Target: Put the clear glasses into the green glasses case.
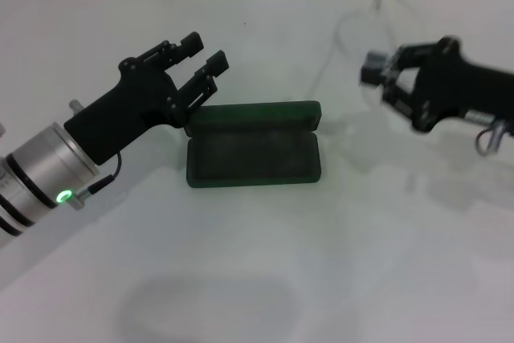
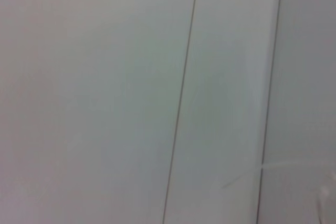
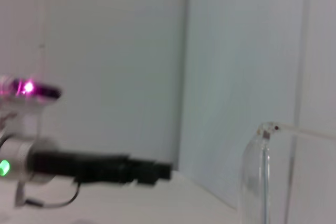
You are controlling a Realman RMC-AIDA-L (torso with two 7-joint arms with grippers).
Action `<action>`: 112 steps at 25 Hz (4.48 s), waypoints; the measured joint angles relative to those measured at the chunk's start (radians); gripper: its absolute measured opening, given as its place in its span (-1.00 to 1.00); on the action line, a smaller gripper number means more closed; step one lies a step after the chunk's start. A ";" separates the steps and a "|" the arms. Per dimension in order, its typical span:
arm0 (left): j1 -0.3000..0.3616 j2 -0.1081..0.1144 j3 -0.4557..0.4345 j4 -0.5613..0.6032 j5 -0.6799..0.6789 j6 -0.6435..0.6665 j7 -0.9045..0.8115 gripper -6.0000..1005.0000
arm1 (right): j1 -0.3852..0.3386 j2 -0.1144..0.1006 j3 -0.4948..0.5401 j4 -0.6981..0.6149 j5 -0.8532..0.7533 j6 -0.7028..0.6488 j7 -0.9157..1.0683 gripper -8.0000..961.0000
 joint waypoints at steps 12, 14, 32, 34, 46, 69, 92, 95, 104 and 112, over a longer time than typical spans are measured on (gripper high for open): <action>-0.048 0.012 0.010 0.116 0.112 0.129 -0.057 -0.06 | 0.036 -0.006 -0.237 0.045 -0.034 -0.016 -0.180 -0.73; -0.074 0.019 0.010 0.134 0.167 0.135 -0.111 -0.07 | 0.036 -0.004 -0.239 0.045 -0.055 -0.024 -0.198 -0.72; -0.241 0.029 0.016 0.174 0.474 0.169 -0.466 -0.08 | -0.002 -0.006 -0.234 0.045 -0.072 -0.105 -0.396 -0.73; -0.252 0.030 0.019 0.174 0.489 0.166 -0.500 -0.08 | -0.009 -0.004 -0.233 0.043 -0.069 -0.113 -0.429 -0.73; -0.270 0.028 0.020 0.175 0.539 0.165 -0.607 -0.07 | -0.026 -0.001 -0.231 0.034 -0.017 -0.158 -0.532 -0.72; -0.264 0.048 0.011 0.175 0.517 0.243 -0.688 -0.07 | -0.049 0.000 -0.238 0.038 0.012 -0.194 -0.560 -0.72; -0.069 0.002 -0.110 0.259 0.534 -0.018 -0.178 -0.07 | 0.056 0.005 -0.422 0.126 0.319 -0.419 -0.306 -0.73; -0.093 -0.004 -0.076 0.192 0.477 -0.005 -0.022 -0.07 | 0.106 0.005 -0.475 0.185 0.376 -0.414 -0.253 -0.73; -0.110 -0.008 -0.028 0.056 0.280 0.107 0.283 -0.07 | 0.130 0.005 -0.645 0.225 0.544 -0.326 -0.133 -0.73; -0.100 -0.009 -0.026 0.003 0.207 0.210 0.395 -0.08 | 0.143 0.005 -0.718 0.226 0.594 -0.273 -0.052 -0.73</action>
